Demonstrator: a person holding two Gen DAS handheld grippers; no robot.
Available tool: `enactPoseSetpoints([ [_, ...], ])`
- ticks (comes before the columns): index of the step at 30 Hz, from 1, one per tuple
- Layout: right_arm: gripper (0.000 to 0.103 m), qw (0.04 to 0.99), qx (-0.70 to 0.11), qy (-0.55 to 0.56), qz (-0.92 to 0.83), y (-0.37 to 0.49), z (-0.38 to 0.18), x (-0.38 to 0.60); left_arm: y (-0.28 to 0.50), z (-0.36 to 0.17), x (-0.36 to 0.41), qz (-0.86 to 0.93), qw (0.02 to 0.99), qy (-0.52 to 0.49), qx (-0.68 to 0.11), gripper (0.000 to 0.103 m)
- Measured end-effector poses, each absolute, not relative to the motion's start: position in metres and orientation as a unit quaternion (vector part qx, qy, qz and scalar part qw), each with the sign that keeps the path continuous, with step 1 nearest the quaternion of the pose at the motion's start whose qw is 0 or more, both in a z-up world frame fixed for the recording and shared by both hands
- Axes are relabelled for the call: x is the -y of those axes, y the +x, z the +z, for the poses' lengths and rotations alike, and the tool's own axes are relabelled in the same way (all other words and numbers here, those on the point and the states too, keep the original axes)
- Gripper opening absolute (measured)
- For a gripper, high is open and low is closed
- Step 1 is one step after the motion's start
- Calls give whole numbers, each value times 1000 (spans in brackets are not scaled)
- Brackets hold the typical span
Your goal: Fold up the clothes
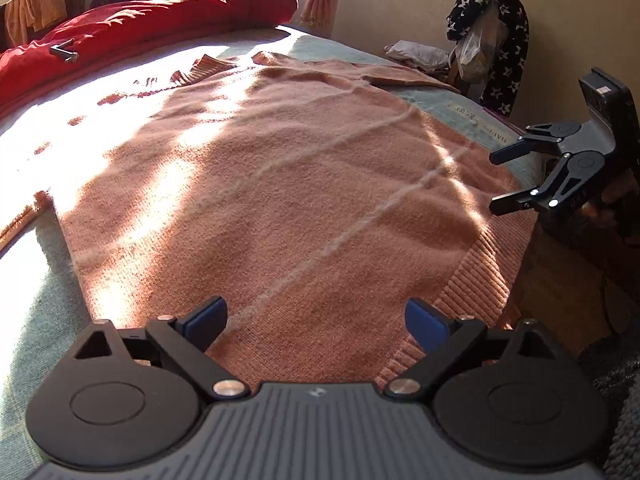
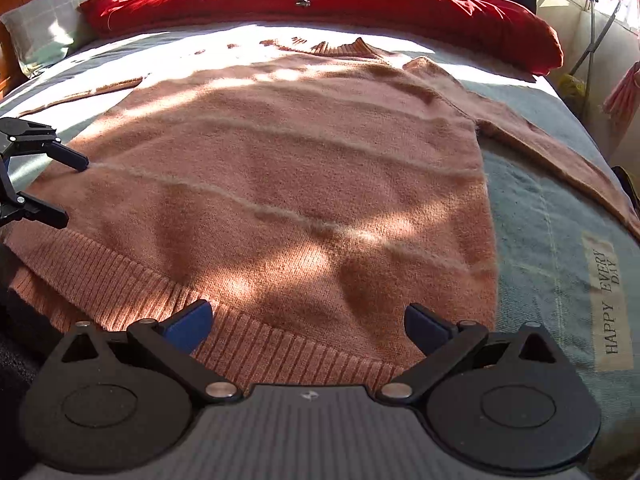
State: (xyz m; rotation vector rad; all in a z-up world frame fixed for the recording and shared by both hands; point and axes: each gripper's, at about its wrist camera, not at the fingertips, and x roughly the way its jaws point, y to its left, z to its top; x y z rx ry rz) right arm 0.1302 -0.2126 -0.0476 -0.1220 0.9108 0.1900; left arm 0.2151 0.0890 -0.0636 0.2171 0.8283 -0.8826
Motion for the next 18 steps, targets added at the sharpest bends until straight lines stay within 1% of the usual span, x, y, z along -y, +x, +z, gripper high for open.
enactPoseSetpoints([
  [3,103,891,-447,-58,64,145,-63,219,222,-58,-84,-418,822,98,-375,95],
  [6,103,887,-459,-18,50,135,-76,239,226,-71,-85,-388,825,96,-399,95],
  [9,103,884,-467,-4,30,113,-72,255,228,-85,-89,-355,829,92,-423,95],
  [12,103,879,-477,-11,10,111,-65,260,229,-78,-93,-343,836,65,-423,95],
  [14,103,886,-464,-25,2,119,-55,260,232,-74,-94,-326,844,56,-423,95],
  [18,103,911,-412,-12,15,148,-28,261,235,-68,-94,-290,861,56,-414,95],
])
